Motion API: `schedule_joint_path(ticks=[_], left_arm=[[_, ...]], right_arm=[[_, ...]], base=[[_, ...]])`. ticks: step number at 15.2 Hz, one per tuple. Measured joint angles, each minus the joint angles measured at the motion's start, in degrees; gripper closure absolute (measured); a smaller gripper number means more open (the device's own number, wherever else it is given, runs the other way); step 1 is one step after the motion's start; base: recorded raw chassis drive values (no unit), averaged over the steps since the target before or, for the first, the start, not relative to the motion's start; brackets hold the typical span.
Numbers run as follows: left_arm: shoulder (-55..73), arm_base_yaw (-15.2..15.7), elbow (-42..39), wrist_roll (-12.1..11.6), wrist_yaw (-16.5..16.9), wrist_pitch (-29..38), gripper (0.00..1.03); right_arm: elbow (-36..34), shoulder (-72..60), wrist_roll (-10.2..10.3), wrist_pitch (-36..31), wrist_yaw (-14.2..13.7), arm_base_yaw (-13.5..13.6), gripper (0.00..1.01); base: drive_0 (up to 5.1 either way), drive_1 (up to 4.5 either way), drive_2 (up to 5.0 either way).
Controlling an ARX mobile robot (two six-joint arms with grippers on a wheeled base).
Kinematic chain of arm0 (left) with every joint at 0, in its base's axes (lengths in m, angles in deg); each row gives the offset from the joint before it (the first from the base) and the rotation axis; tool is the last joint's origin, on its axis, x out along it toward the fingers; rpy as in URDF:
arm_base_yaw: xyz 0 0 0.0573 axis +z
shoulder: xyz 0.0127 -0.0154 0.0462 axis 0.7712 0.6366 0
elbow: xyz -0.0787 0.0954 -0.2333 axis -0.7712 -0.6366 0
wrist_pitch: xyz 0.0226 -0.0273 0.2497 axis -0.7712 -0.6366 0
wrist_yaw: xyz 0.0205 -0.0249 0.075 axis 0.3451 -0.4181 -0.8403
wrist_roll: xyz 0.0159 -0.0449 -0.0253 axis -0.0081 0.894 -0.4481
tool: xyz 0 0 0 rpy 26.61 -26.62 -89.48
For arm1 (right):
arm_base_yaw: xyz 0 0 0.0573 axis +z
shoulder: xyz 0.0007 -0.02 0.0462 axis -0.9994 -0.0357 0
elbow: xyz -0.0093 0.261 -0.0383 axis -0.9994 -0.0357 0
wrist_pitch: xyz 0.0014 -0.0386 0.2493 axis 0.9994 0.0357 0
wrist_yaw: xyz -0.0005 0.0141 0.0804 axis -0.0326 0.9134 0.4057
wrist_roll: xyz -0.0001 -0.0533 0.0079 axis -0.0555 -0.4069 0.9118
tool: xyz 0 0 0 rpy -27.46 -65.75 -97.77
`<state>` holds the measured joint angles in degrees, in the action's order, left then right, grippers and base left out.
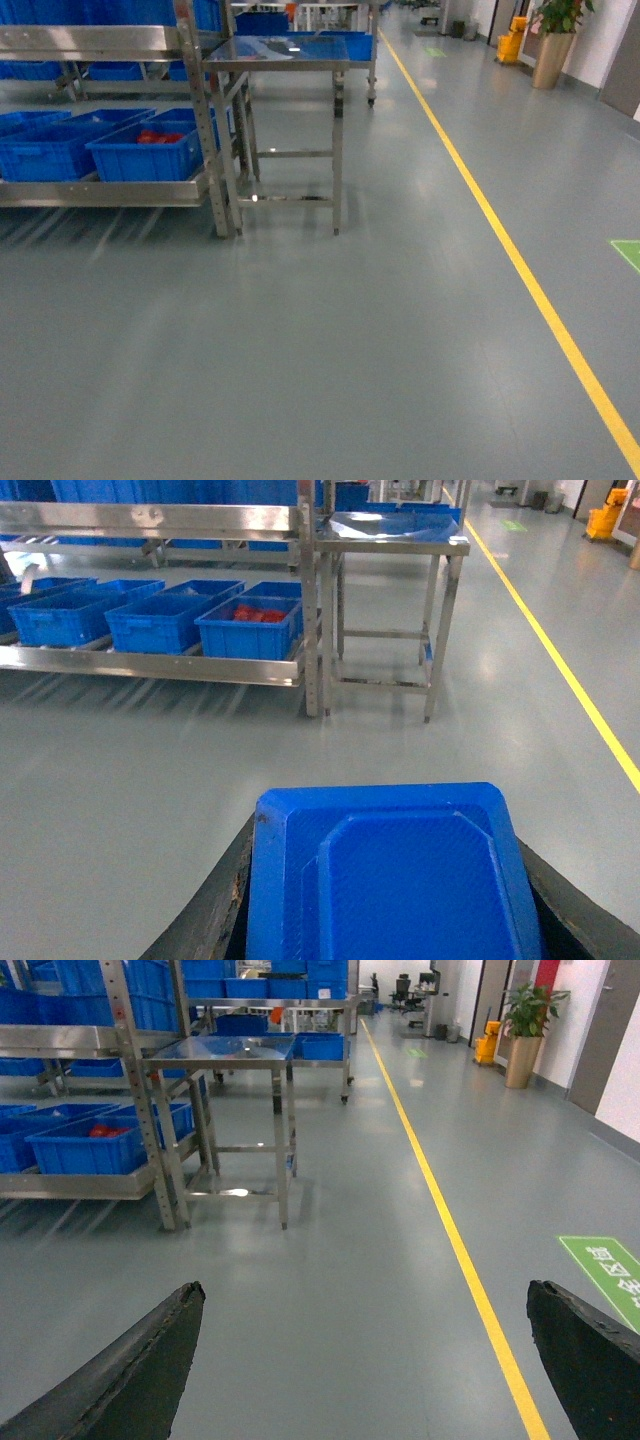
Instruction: Pick blue part to blue bin on bottom shelf
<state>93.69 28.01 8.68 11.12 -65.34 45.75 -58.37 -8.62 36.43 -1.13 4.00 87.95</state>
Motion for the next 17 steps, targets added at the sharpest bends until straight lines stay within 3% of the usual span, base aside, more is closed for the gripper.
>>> schedule_joint_path(ticks=[17], left_arm=[[0.1,0.0,0.0,0.0,0.0,-0.1,0.59]], right_arm=[[0.0,0.0,0.0,0.1,0.0,0.0,0.03]], base=[[0.1,4.39,-4.3]])
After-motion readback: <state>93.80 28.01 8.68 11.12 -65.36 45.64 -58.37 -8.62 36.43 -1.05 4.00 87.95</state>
